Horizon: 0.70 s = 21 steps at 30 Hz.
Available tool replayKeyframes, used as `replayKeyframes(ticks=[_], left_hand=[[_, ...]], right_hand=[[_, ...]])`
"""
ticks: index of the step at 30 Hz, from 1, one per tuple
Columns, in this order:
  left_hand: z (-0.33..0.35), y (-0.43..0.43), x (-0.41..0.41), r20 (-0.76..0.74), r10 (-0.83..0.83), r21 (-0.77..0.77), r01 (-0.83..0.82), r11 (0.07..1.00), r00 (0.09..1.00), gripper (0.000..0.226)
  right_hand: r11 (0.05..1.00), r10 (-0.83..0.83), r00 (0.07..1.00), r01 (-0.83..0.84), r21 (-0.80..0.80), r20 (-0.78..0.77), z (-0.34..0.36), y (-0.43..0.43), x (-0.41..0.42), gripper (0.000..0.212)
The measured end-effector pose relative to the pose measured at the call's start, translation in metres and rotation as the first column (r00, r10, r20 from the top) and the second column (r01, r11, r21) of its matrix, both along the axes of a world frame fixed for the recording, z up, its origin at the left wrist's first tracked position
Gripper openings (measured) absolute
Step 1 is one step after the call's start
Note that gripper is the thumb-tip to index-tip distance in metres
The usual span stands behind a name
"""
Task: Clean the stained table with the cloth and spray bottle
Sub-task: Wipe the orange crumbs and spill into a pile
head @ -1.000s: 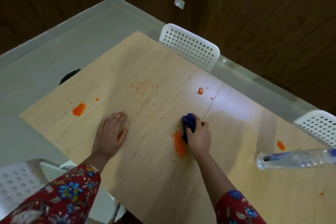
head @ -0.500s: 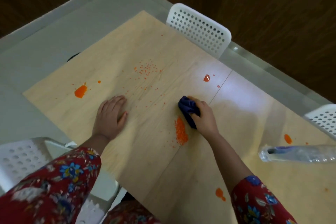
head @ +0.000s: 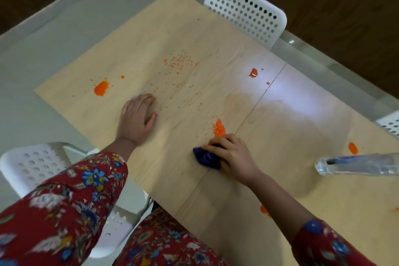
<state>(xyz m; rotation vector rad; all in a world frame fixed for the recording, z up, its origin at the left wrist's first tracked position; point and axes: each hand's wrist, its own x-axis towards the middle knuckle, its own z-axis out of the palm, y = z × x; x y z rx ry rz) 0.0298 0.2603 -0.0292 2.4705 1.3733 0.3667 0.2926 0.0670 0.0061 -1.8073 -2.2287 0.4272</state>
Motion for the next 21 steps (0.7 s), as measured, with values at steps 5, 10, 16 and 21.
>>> replayKeyframes(ticks=[5, 10, 16, 21], left_hand=[[0.002, -0.001, 0.000, -0.001, 0.021, -0.003, -0.021, 1.000, 1.000, 0.053], [0.000, -0.001, 0.000, 0.019, 0.048, -0.001, -0.048, 0.999, 0.999, 0.050], [-0.005, 0.002, -0.002, 0.019, 0.009, 0.021, -0.010, 1.000, 1.000, 0.047], [-0.003, 0.001, -0.001, -0.004, 0.012, 0.025, -0.012, 1.000, 1.000, 0.046]], right_hand=[[0.986, -0.162, 0.987, 0.162, 0.033, -0.005, 0.007, 0.069, -0.007, 0.046], [0.987, -0.155, 0.987, 0.156, 0.037, -0.043, 0.018, 0.044, 0.006, 0.051], [0.999, -0.010, 1.000, 0.010, -0.033, 0.019, 0.007, -0.040, 0.046, 0.045], [0.989, -0.124, 0.992, 0.126, 0.077, -0.031, -0.010, 0.013, 0.043, 0.048]])
